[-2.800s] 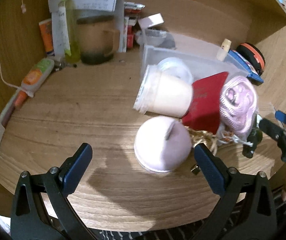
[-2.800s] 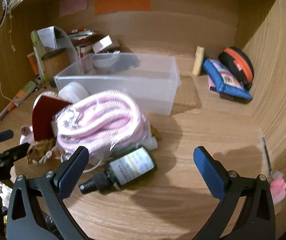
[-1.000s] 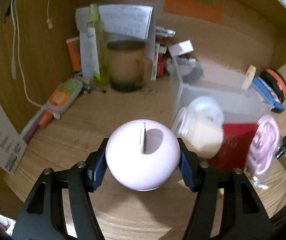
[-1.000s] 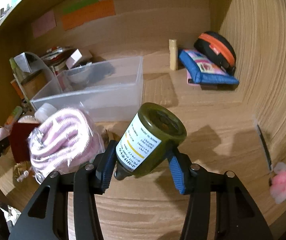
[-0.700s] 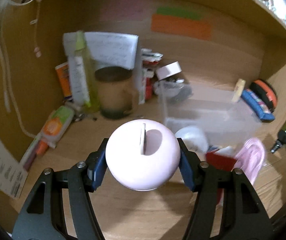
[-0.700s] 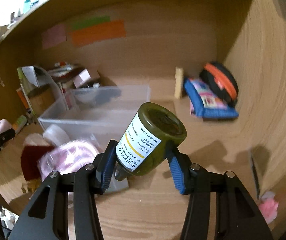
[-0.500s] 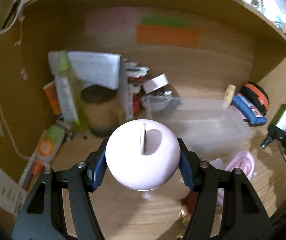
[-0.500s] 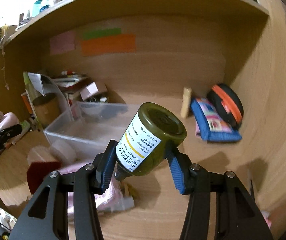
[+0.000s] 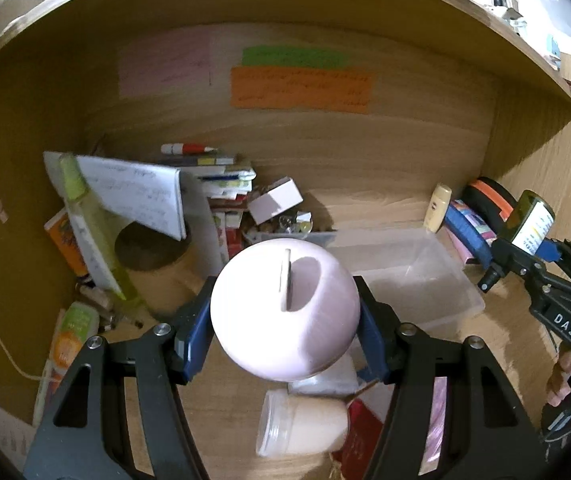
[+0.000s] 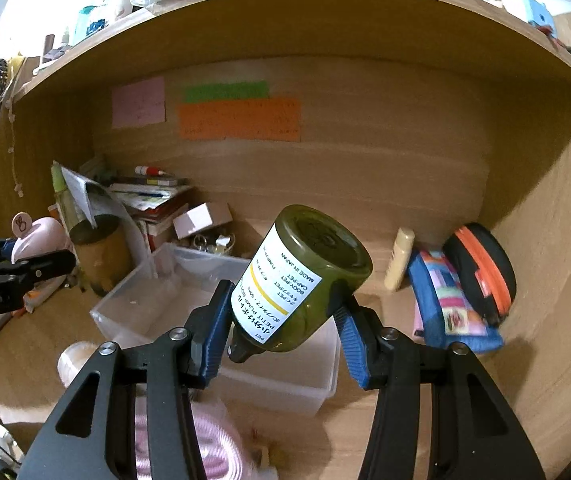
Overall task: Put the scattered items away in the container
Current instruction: 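Lift both held items and carry them over the clear plastic box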
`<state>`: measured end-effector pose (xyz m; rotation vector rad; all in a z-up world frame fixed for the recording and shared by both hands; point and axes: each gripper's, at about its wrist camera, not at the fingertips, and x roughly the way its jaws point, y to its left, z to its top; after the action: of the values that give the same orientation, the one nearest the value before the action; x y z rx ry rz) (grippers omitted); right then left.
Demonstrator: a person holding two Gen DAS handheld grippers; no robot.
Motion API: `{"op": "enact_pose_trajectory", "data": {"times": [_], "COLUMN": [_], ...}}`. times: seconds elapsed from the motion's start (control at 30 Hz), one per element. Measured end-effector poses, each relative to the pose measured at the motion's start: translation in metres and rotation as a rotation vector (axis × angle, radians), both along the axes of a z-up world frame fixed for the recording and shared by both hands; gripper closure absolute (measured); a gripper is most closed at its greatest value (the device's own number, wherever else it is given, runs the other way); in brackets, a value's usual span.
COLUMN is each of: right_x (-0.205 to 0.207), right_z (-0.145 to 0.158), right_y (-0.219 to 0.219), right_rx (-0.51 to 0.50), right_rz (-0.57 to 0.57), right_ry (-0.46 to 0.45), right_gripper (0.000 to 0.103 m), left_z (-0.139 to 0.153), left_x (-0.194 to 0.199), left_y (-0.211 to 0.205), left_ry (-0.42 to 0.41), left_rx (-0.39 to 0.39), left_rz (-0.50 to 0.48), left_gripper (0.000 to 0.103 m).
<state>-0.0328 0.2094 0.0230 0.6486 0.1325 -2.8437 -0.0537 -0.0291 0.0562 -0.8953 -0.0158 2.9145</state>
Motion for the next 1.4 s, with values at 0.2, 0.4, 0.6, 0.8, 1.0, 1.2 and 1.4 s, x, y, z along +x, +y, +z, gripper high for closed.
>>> {"op": "enact_pose_trajectory", "data": {"times": [0.2, 0.4, 0.6, 0.8, 1.0, 1.2, 1.4], "right_x": [-0.024, -0.045, -0.062, -0.075, -0.082, -0.091, -0.095], "right_z": [0.002, -0.011, -0.029, -0.047, -0.058, -0.068, -0.072], "right_y": [0.000, -0.004, -0.003, -0.009, -0.017, -0.024, -0.031], "right_rx": [0.001, 0.030, 0.052, 0.132, 0.196, 0.221, 0.257], "right_rz": [0.019, 0.027, 0.037, 0.067, 0.074, 0.108, 0.129], "right_ry": [-0.026, -0.076, -0.139, -0.199, -0.220, -0.265, -0.272], "right_gripper": [0.057, 0.057, 0.057, 0.057, 0.057, 0.057, 0.057], "left_z": [0.006, -0.008, -0.027, -0.042, -0.058, -0.072, -0.082], "left_x": [-0.024, -0.050, -0.068, -0.080, -0.096, -0.106, -0.108], "left_y": [0.006, 0.016, 0.028, 0.037, 0.046, 0.056, 0.068], "left_ry": [-0.016, -0.065, -0.117, -0.164, -0.215, -0.260, -0.273], "left_rx": [0.002, 0.000, -0.025, -0.066, -0.099, -0.139, -0.194], "left_rz": [-0.015, -0.042, -0.081, -0.105, -0.121, -0.150, -0.181], "left_gripper": [0.040, 0.040, 0.040, 0.040, 0.040, 0.040, 0.040]}}
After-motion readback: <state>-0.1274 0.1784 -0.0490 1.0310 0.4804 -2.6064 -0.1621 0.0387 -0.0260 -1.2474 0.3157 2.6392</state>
